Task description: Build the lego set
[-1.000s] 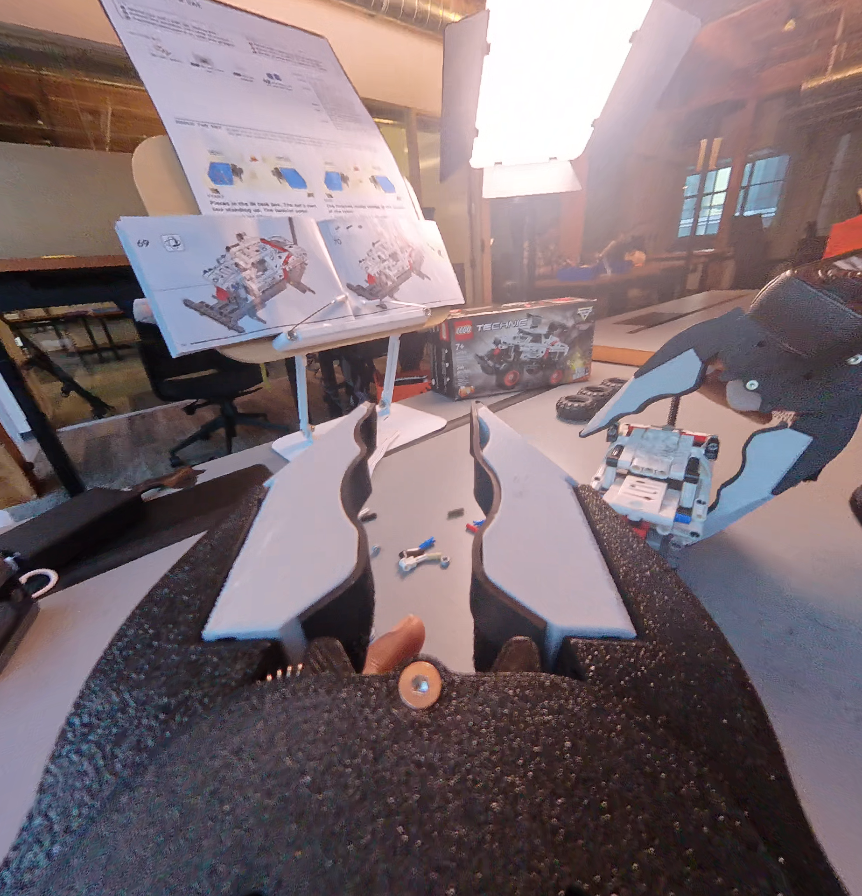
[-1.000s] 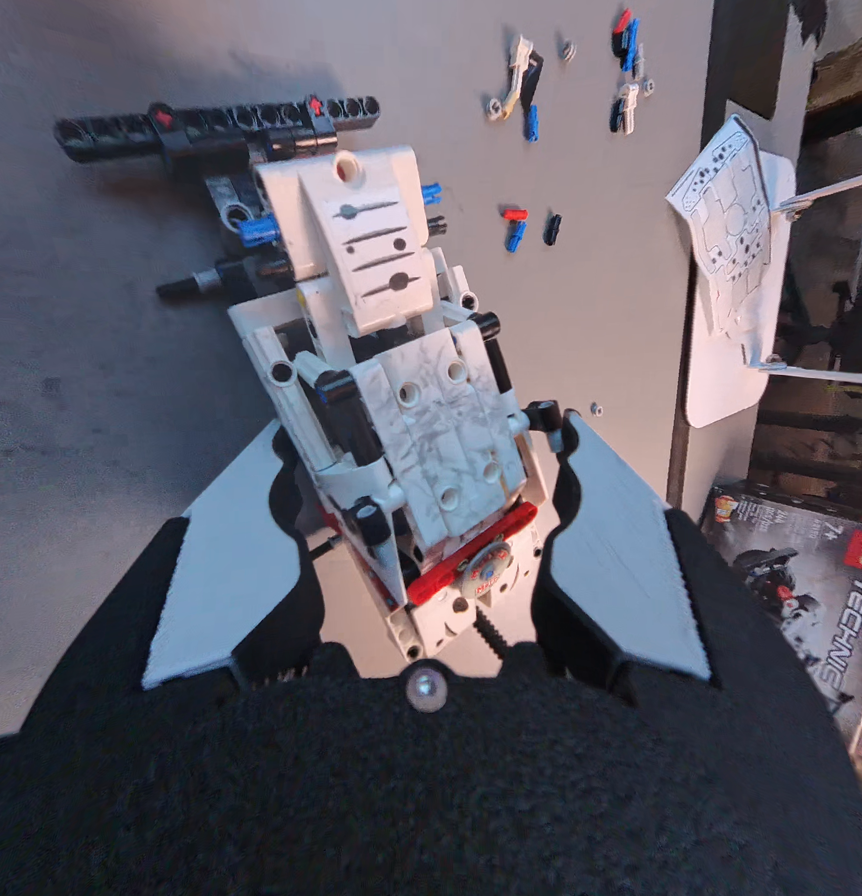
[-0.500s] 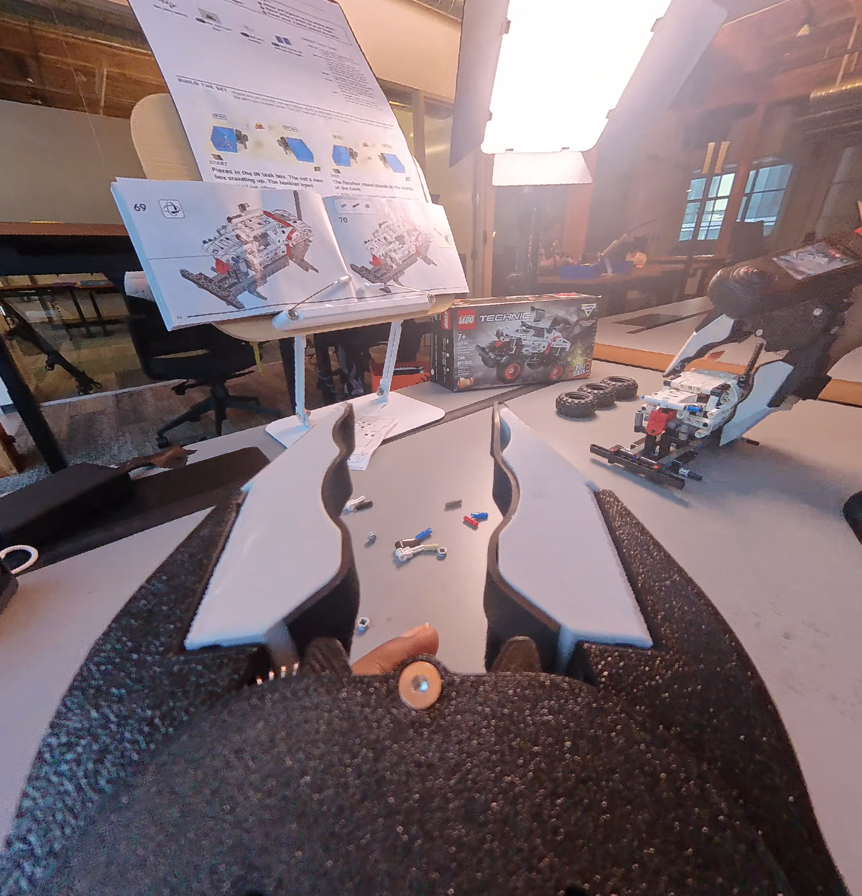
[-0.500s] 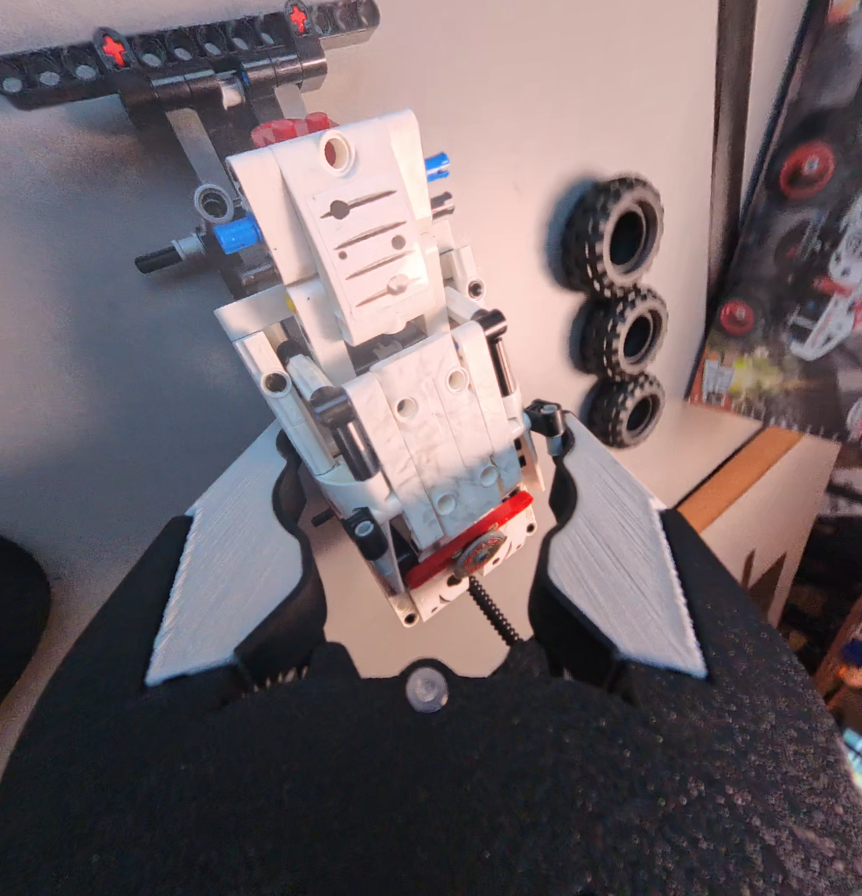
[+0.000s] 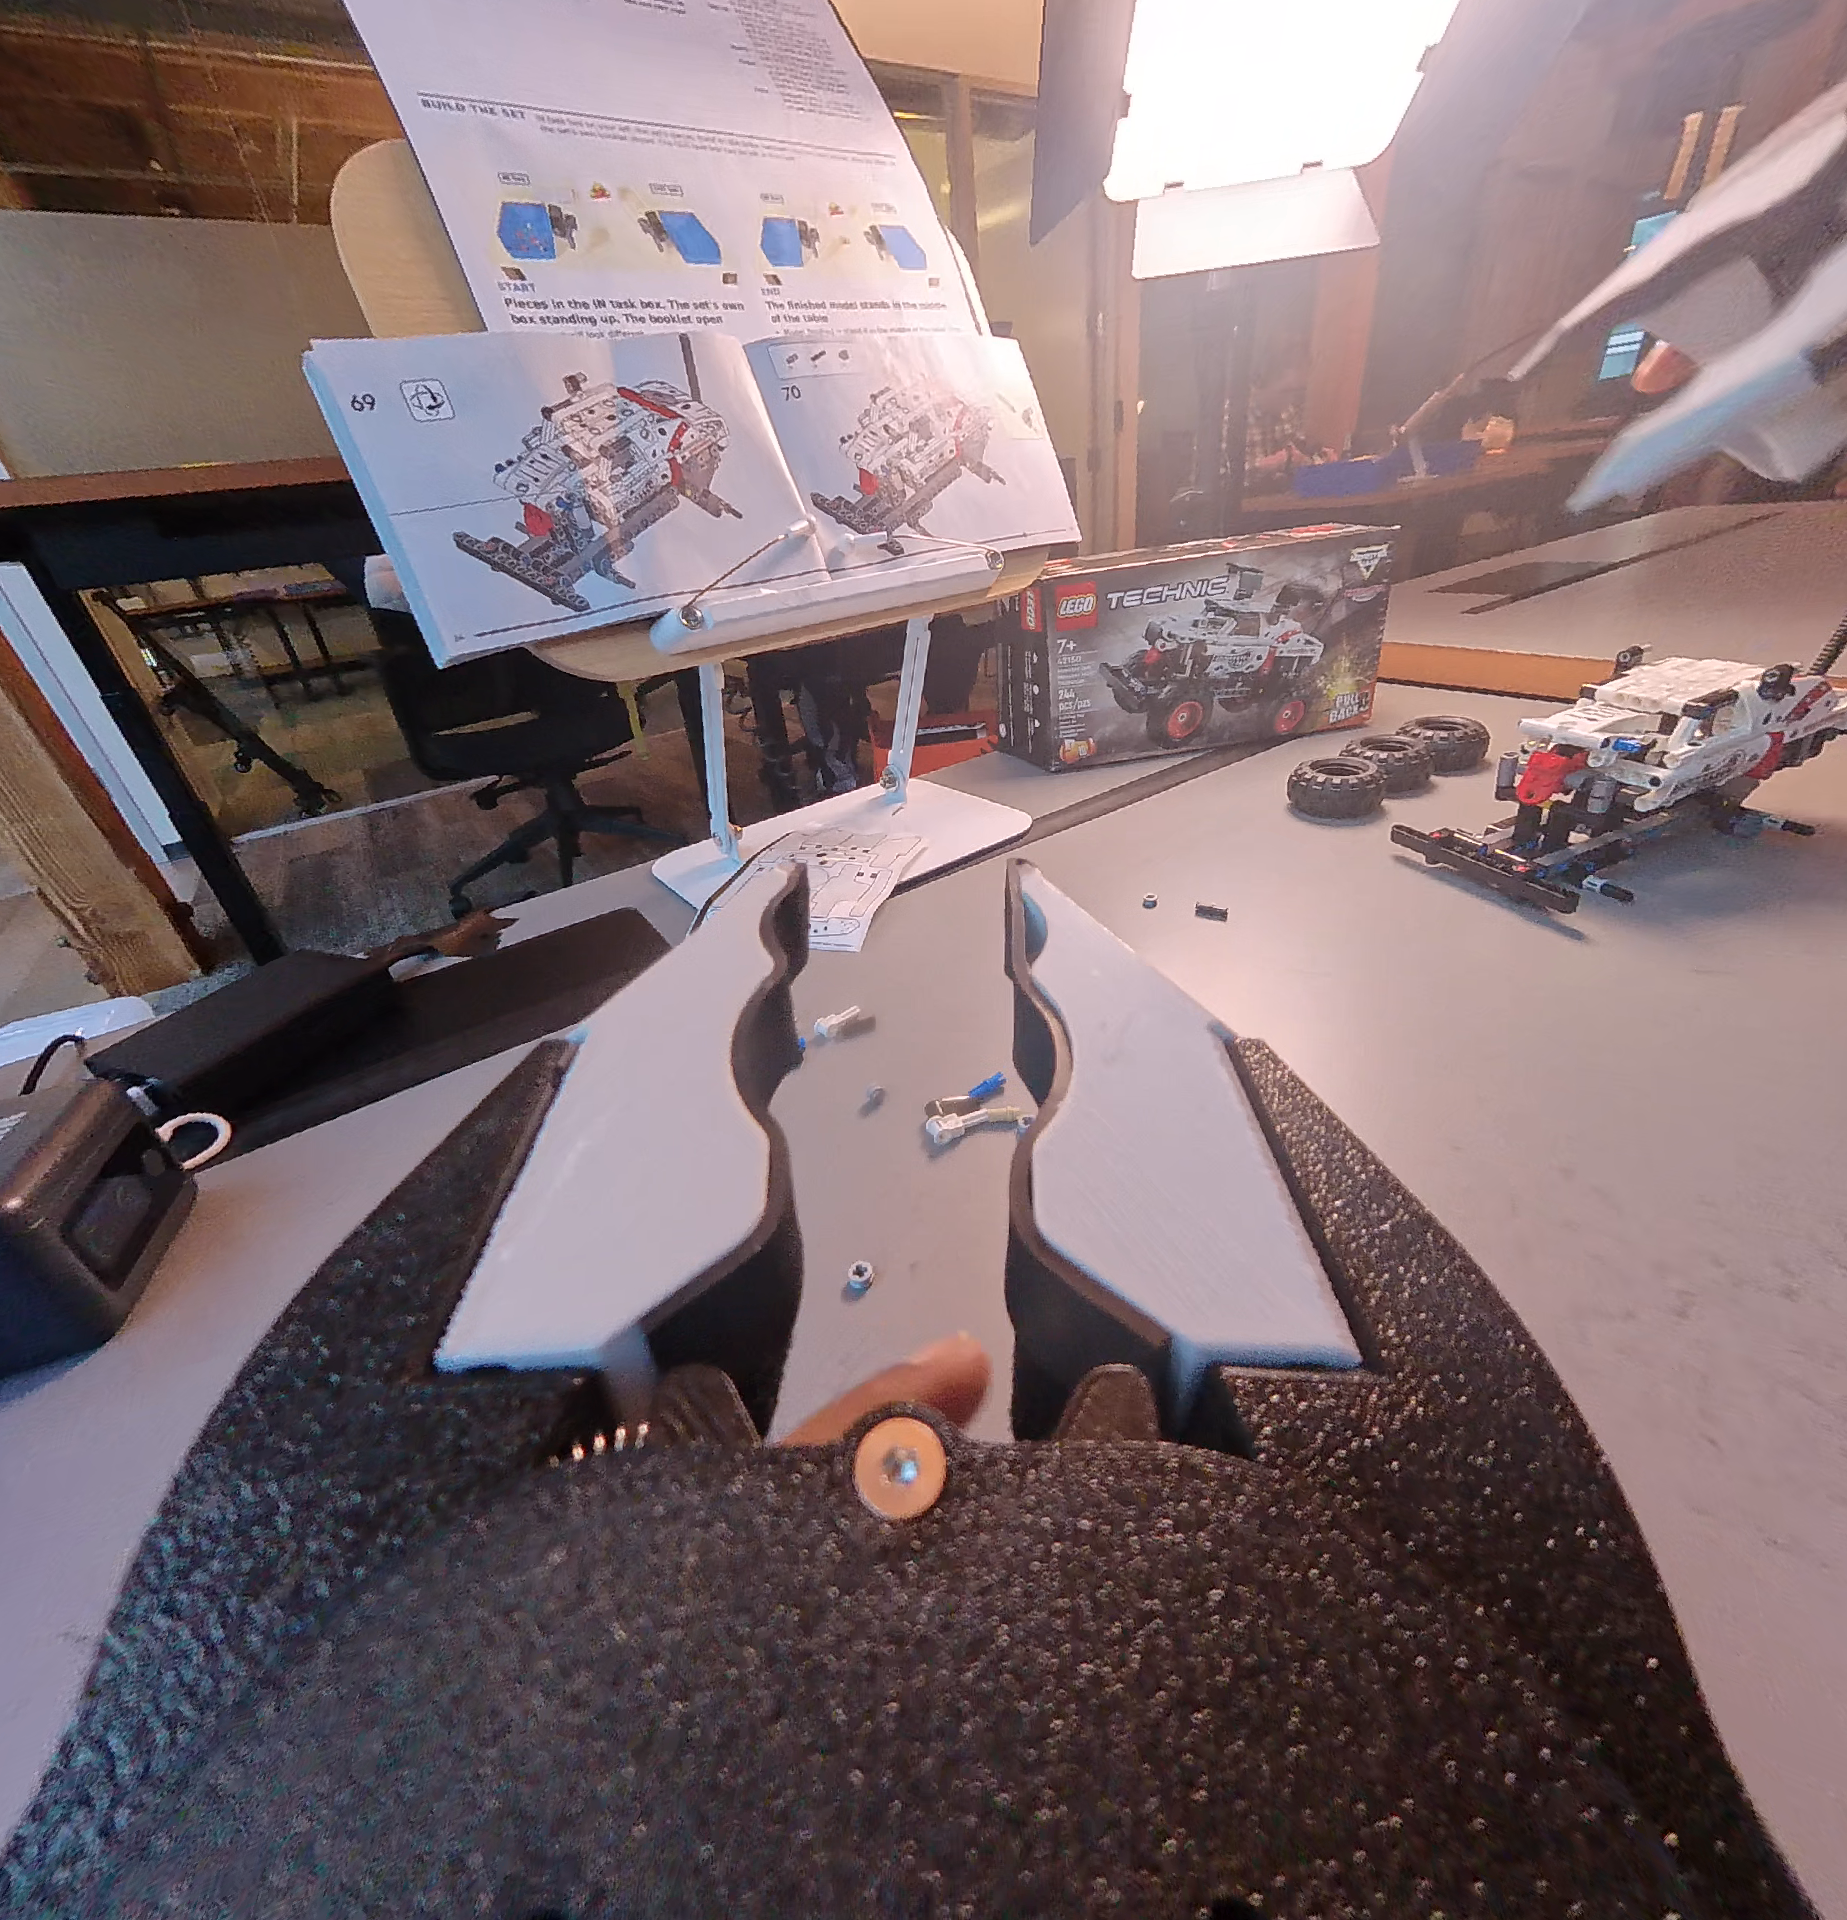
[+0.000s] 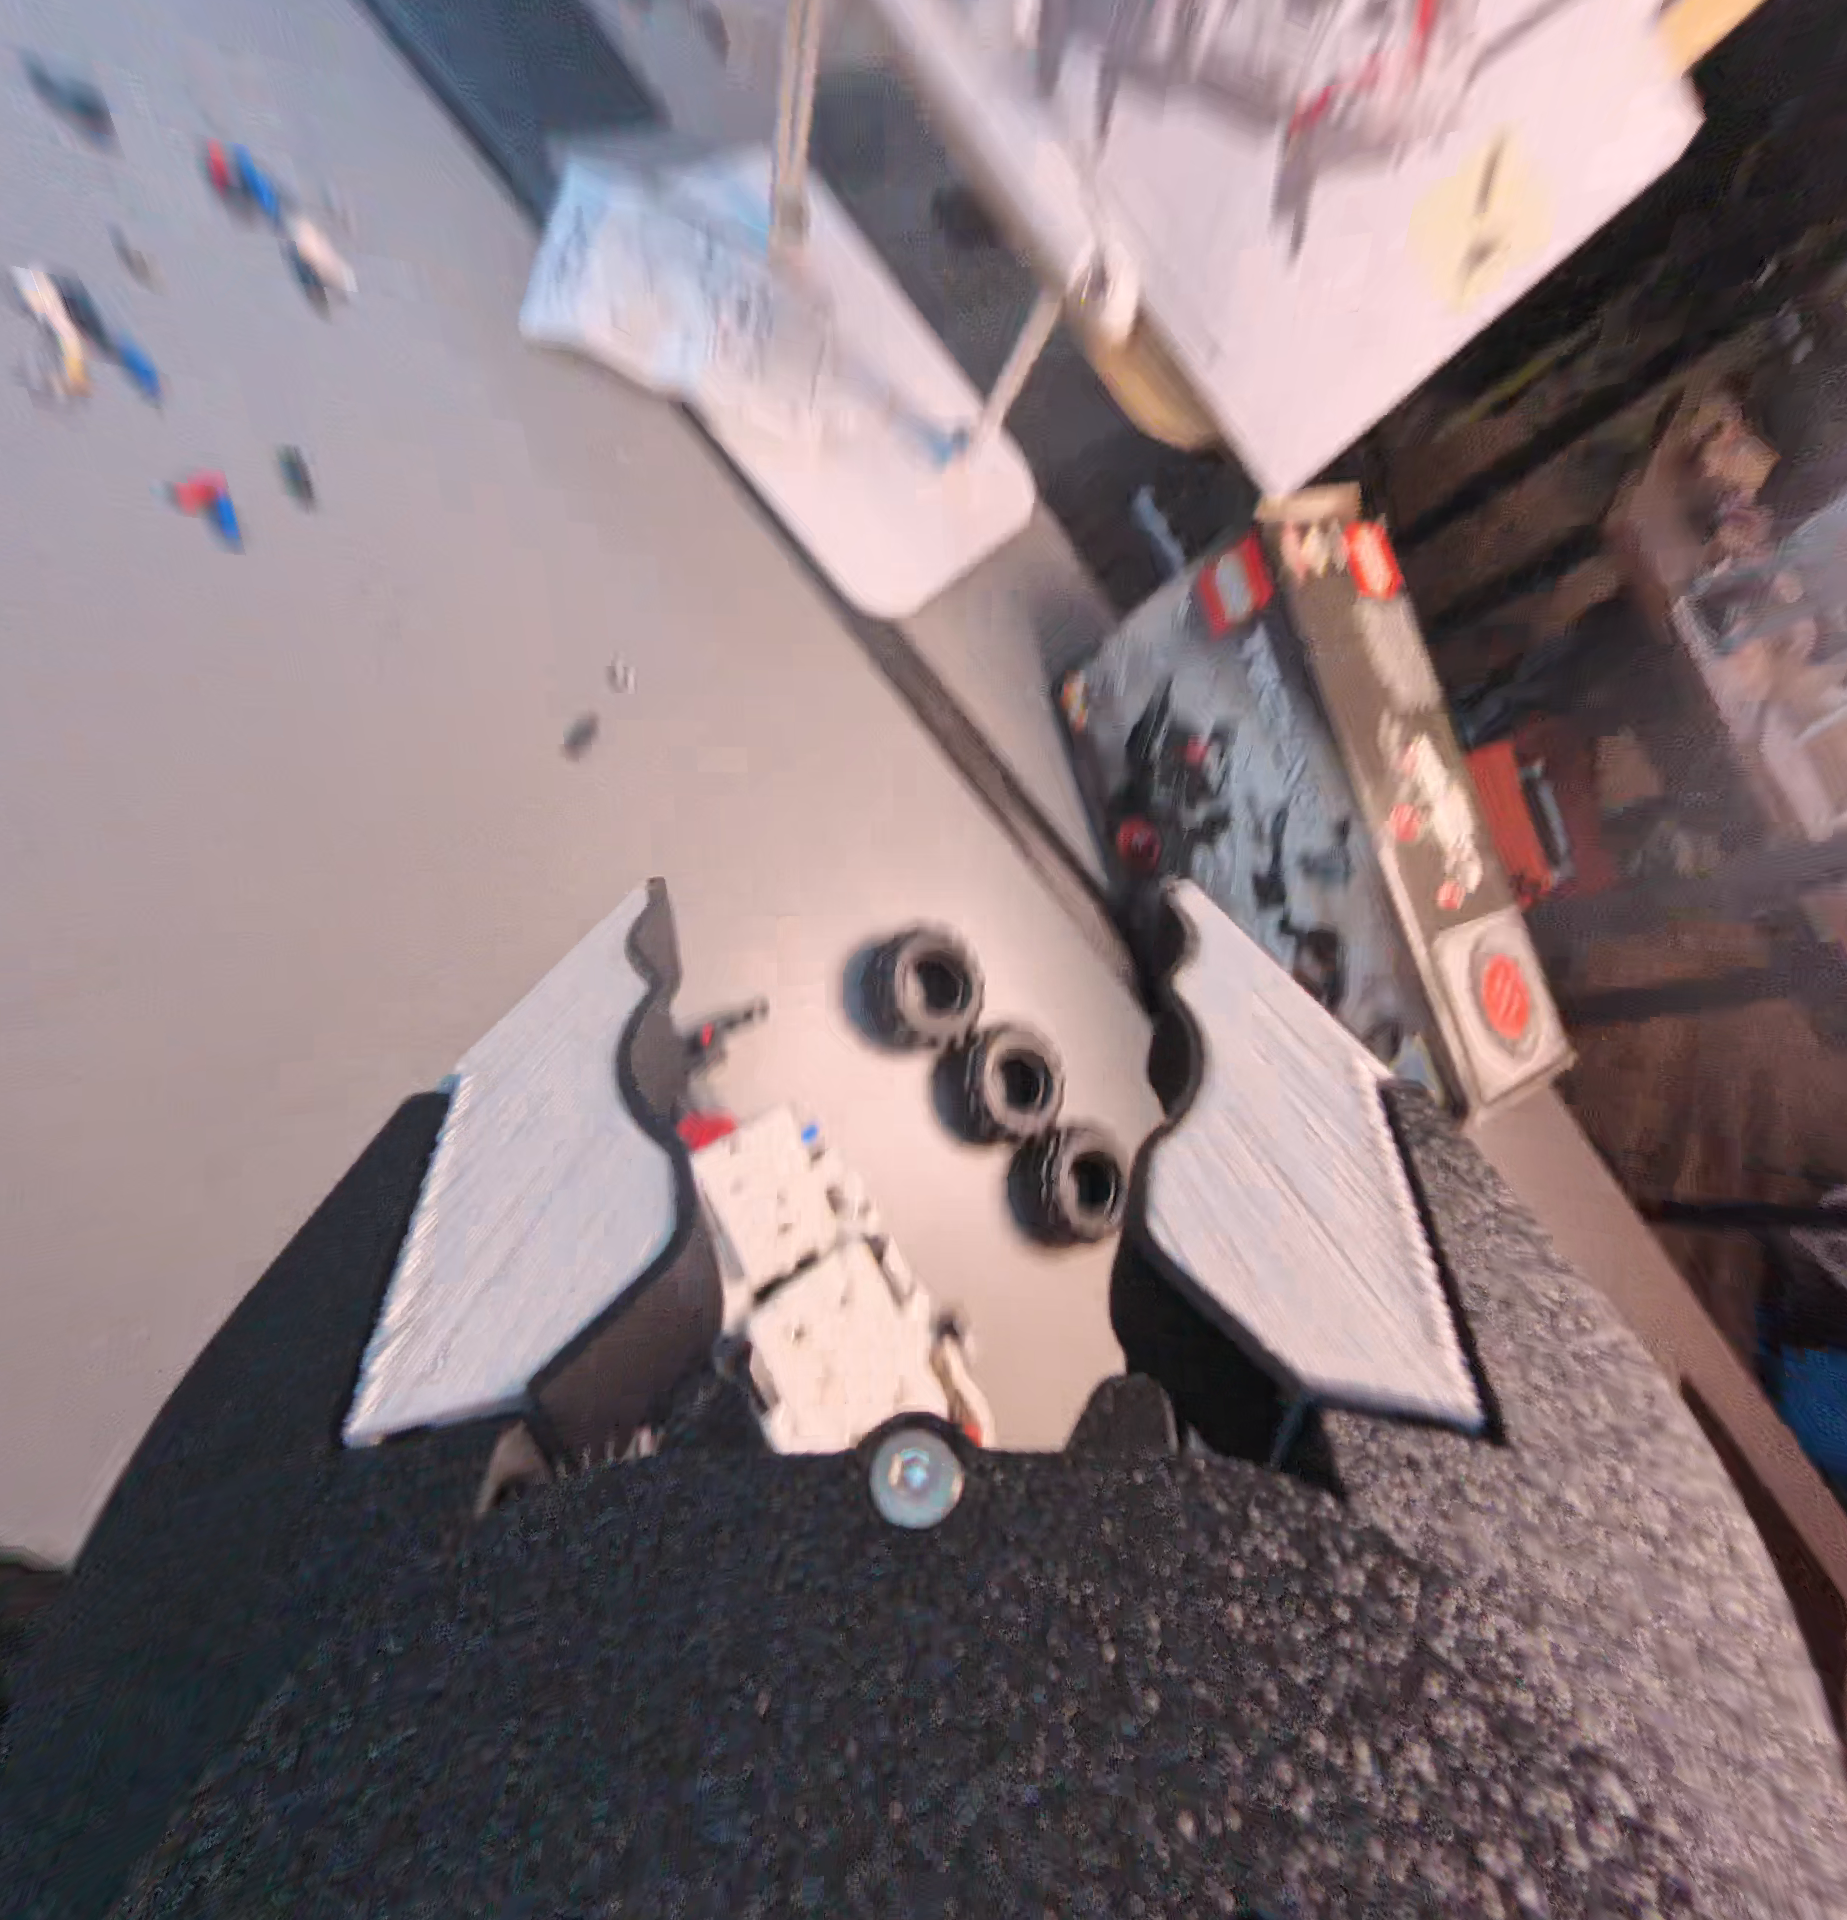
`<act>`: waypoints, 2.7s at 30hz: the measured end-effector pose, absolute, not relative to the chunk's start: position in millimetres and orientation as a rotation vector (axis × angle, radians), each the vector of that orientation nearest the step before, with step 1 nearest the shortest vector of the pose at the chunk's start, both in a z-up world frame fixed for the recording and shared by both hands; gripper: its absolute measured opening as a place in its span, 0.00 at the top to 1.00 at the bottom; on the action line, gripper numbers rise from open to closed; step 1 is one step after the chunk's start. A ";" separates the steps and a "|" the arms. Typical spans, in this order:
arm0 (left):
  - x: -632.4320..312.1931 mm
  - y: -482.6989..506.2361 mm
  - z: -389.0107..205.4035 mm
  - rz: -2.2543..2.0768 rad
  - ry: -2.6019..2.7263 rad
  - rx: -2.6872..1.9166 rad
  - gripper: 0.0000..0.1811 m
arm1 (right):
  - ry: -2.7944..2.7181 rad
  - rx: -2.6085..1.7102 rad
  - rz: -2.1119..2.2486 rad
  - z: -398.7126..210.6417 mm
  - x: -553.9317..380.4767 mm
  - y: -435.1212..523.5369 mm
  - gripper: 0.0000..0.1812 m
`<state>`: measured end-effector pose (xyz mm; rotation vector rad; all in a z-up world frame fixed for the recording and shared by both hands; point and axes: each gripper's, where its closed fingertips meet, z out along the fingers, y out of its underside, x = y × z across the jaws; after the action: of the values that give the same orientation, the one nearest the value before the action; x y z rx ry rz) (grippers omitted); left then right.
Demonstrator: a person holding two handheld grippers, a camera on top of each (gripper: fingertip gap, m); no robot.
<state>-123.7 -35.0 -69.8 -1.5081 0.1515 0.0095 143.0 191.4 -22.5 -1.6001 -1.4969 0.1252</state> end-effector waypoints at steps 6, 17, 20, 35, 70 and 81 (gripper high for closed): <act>-114.0 -33.4 -84.4 -0.062 0.157 -1.580 0.84 | -1.208 -1.333 0.337 32.2 12.2 263.4 1.00; -112.1 -22.4 -96.1 -0.088 0.180 -1.631 0.85 | -1.399 -1.301 0.219 -35.3 -115.8 300.7 0.89; -109.9 -0.7 -90.1 -0.069 0.214 -1.645 0.85 | -1.385 -1.277 0.242 -30.9 -120.5 300.8 0.91; -176.3 246.0 -23.4 0.186 0.262 -1.771 0.76 | -1.261 -1.264 0.152 -6.0 -101.1 341.7 1.00; -240.3 177.1 -49.2 -0.029 -0.176 -1.717 0.86 | -0.720 -1.665 0.338 -14.0 -68.4 373.4 0.47; -215.2 179.7 -31.6 -0.011 -0.062 -1.697 0.83 | -0.766 -1.583 0.272 -8.4 -70.5 361.9 0.69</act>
<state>-215.2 179.7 -31.6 -1.6974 -0.0621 -0.0106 -70.5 361.9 -8.4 -1.5834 -0.7661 0.2720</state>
